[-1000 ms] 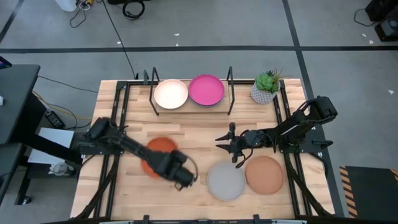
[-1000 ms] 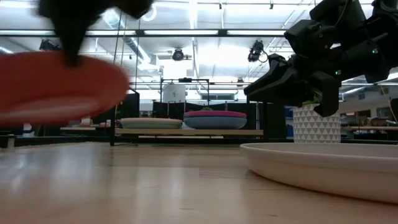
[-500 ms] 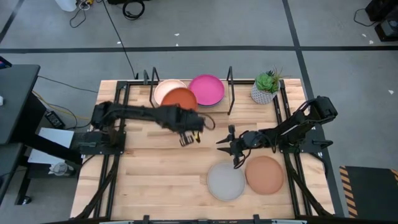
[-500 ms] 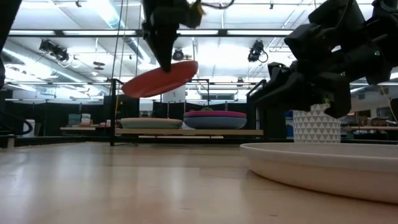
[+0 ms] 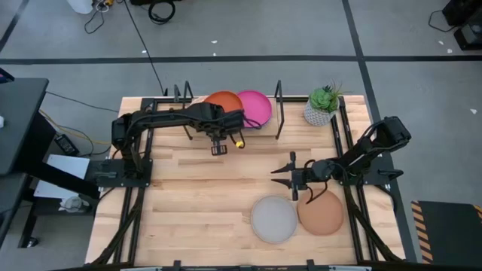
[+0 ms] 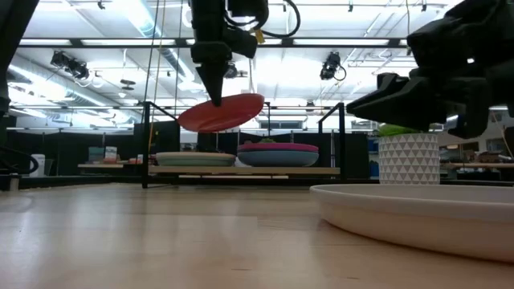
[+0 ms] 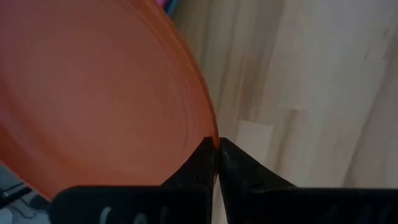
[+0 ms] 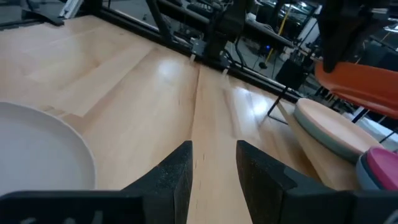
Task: Place and stack plates onto a shelf
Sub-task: Stack the orange plate on top the pink plate on the shelf, then stack the gray plate on top of the peach plate on the shelf
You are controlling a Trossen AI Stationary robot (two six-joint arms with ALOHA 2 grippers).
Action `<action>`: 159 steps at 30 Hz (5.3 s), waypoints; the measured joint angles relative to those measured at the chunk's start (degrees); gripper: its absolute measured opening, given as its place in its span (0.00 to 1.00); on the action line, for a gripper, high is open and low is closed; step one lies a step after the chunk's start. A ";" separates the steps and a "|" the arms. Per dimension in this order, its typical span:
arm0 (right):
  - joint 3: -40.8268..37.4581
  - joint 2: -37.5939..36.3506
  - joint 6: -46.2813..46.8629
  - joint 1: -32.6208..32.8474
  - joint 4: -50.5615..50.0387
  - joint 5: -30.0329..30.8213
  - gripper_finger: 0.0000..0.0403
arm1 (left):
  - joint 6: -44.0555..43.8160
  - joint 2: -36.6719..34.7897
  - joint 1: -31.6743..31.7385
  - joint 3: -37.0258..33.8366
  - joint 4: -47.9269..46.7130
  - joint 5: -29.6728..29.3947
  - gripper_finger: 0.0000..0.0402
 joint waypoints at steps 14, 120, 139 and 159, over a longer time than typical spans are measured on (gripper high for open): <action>-0.45 -0.24 -2.82 0.50 1.68 8.11 0.32 | 7.46 0.00 6.49 0.00 -1.30 3.40 0.04; 16.85 0.02 11.34 -0.73 -33.63 6.90 0.32 | 14.38 -11.74 -9.11 -42.98 61.03 15.89 0.29; 34.19 0.02 27.22 -7.00 -80.60 -6.07 0.32 | 17.83 -23.57 -10.93 -62.77 76.99 13.77 0.29; 39.96 -0.02 41.96 -3.60 -104.16 -16.64 0.48 | 15.75 -21.02 -14.02 -62.75 85.99 22.86 0.29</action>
